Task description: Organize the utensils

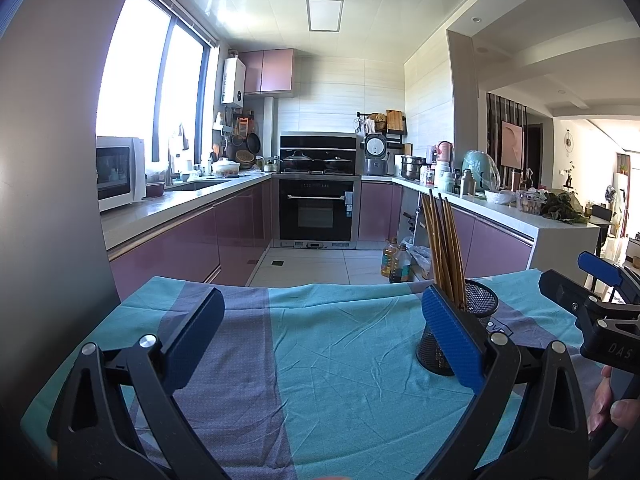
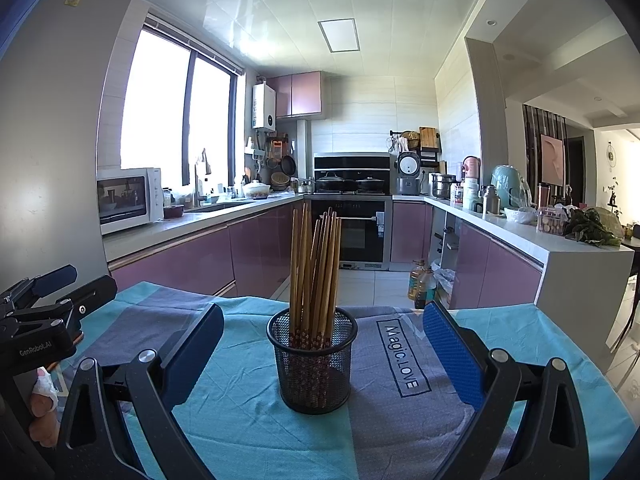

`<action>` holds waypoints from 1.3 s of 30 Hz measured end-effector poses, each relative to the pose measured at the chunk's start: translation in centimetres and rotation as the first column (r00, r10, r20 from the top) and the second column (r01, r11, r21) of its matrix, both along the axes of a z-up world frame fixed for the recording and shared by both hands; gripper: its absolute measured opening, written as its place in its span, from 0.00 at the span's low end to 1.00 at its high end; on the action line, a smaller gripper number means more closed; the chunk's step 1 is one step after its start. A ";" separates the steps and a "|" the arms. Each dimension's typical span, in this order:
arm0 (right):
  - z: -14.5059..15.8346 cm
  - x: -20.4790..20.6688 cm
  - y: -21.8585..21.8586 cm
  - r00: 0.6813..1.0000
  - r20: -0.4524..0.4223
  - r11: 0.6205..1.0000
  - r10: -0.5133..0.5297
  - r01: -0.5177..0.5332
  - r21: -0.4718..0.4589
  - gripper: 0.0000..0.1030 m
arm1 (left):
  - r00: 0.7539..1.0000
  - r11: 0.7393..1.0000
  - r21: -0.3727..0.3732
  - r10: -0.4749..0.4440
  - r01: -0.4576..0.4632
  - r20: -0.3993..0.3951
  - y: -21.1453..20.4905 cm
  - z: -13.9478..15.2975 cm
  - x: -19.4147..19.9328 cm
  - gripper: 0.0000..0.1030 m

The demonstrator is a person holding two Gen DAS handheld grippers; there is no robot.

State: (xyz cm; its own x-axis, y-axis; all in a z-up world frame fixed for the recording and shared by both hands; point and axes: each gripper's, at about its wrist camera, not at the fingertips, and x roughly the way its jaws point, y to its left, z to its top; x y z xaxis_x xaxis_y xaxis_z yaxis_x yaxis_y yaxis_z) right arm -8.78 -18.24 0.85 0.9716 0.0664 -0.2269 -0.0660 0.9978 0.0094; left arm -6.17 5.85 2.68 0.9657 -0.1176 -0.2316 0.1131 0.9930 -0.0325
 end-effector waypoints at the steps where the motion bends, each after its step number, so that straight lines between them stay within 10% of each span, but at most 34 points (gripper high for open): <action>1: 0.0 0.0 0.0 1.000 0.000 1.000 -0.001 0.001 0.000 0.94 | 1.000 1.000 -0.001 0.000 0.000 0.000 0.0 0.0 -0.1 0.95; 39: 0.4 0.0 -0.2 1.000 -0.004 1.000 0.002 -0.002 0.005 0.94 | 1.000 1.000 0.006 0.002 -0.002 0.000 0.3 -0.1 0.1 0.95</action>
State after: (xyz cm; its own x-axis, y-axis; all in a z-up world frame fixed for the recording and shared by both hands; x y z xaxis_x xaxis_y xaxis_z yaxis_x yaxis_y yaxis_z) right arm -8.78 -18.43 1.26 0.9707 0.0695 -0.2302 -0.0679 0.9976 0.0146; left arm -6.08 6.18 2.53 0.9660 -0.1144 -0.2320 0.1113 0.9934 -0.0263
